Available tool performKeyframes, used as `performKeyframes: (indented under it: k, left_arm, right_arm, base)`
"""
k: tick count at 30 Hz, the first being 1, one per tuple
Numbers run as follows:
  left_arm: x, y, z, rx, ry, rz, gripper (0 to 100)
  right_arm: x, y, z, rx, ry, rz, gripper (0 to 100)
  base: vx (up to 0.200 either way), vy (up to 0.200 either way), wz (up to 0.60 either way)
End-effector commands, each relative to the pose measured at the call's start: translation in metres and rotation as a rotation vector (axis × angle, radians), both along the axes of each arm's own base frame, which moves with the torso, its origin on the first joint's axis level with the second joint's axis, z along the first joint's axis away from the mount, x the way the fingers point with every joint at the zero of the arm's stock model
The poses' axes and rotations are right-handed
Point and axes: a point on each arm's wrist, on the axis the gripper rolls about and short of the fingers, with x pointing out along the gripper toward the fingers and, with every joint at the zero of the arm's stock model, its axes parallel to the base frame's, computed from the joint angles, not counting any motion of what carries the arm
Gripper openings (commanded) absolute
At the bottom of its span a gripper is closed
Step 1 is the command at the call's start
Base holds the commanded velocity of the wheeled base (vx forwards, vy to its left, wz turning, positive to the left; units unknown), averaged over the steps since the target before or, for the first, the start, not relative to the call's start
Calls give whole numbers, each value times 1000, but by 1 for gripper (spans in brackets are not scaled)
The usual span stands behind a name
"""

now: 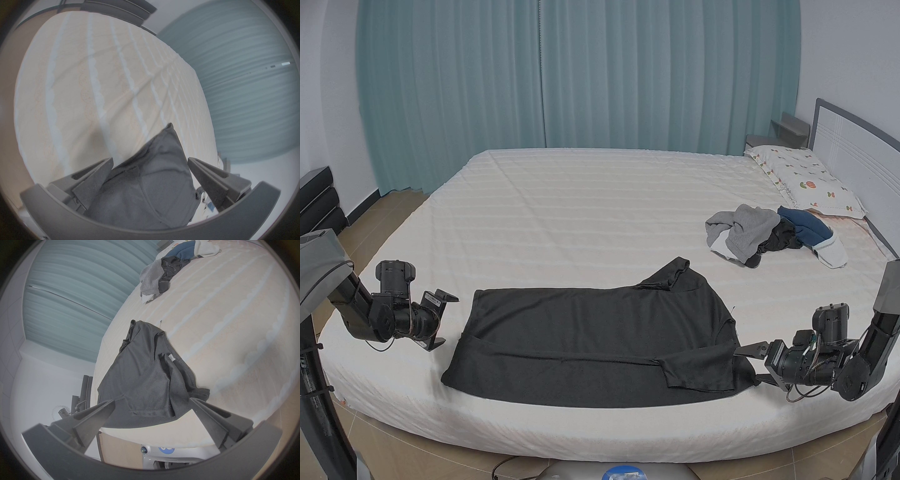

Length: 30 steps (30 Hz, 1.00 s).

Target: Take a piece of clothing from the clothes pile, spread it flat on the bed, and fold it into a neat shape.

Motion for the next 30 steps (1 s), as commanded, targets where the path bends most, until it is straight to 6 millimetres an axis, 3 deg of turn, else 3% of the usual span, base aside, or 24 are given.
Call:
performKeyframes:
  k: [1,8,11,13,30]
  left_arm:
    - [-10,-2,4,69,-15,-107,100]
    - [-5,-13,-4,145,-20,-232,100]
    - [-1,-27,-24,174,12,-310,100]
    - [3,-36,-25,181,9,-328,100]
    - [5,-34,-32,208,30,-302,100]
  right_arm:
    - [-2,1,3,0,-7,6,100]
    - [-4,5,1,-2,4,23,100]
    - [-4,5,0,-3,5,23,100]
    - [-2,6,0,-3,3,24,100]
    - [-1,3,-2,-10,2,20,100]
  base:
    - [0,0,0]
    - [0,0,0]
    - [0,0,0]
    - [0,0,0]
    - [0,0,0]
